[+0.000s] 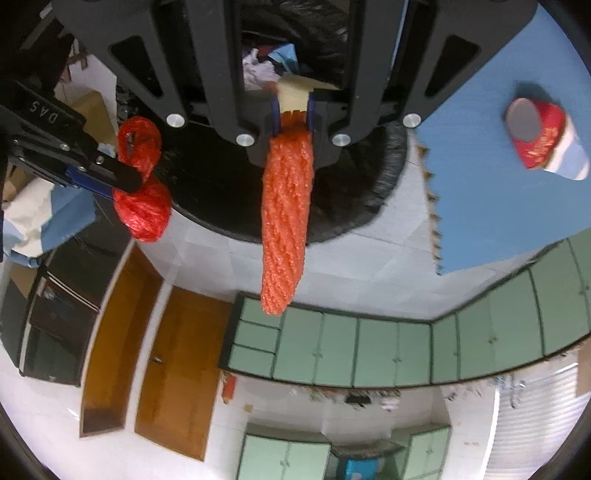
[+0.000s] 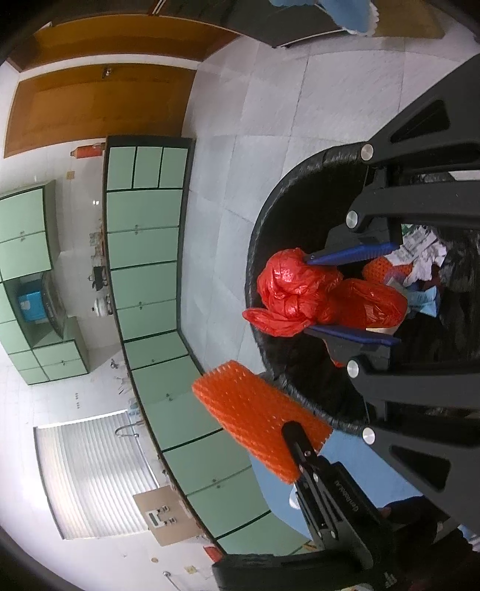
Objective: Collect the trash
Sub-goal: 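Carry the orange net and red bag over the bin, then open both tools over the bin to drop the net and bag, then move both tools back to the red container and white bottle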
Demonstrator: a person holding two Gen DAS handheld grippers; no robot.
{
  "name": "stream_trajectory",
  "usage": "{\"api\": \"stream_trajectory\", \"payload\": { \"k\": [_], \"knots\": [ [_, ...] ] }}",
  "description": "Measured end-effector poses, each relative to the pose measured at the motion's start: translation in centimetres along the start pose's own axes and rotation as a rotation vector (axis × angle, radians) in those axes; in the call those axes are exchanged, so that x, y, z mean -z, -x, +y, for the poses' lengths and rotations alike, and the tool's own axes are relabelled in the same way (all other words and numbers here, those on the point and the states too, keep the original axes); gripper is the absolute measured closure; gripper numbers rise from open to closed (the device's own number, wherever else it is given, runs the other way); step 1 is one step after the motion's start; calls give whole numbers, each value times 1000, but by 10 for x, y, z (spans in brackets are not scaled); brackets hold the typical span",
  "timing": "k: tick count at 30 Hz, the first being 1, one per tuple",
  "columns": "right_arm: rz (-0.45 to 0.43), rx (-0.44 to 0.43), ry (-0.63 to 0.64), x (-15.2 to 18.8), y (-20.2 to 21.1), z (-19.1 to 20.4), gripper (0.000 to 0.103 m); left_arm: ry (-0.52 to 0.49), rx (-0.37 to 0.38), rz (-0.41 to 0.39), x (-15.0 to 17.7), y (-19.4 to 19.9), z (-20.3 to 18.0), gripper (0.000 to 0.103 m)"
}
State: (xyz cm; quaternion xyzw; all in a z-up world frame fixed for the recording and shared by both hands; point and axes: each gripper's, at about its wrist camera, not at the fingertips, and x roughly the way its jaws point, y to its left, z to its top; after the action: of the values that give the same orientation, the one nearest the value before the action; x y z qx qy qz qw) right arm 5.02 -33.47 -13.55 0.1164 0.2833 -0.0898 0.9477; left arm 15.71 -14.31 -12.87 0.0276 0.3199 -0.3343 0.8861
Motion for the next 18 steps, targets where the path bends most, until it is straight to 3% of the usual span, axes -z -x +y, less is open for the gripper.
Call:
{"api": "stream_trajectory", "payload": {
  "k": [2,4,7,8,10,12,13,18],
  "knots": [
    [11,19,-7,3,-5,-6,63,10,14,19,-1,-9,-4,87],
    [18,42,-14,5,-8,-12,60,28,27,33,2,-14,-3,56],
    [20,62,-24,8,-8,-16,43,40,28,31,4,-15,0,49],
    [12,86,-30,10,-7,-17,29,39,24,32,4,-15,0,47],
    [2,107,-37,11,-5,-19,21,41,6,24,3,-12,5,40],
    [-4,116,-44,12,-3,-18,5,42,-18,13,1,-8,11,31],
    [-11,120,-50,12,-2,-18,6,43,-36,5,-1,-5,14,25],
    [-23,85,-78,5,-2,-14,6,31,-121,-49,-7,19,34,19]
  ]
}}
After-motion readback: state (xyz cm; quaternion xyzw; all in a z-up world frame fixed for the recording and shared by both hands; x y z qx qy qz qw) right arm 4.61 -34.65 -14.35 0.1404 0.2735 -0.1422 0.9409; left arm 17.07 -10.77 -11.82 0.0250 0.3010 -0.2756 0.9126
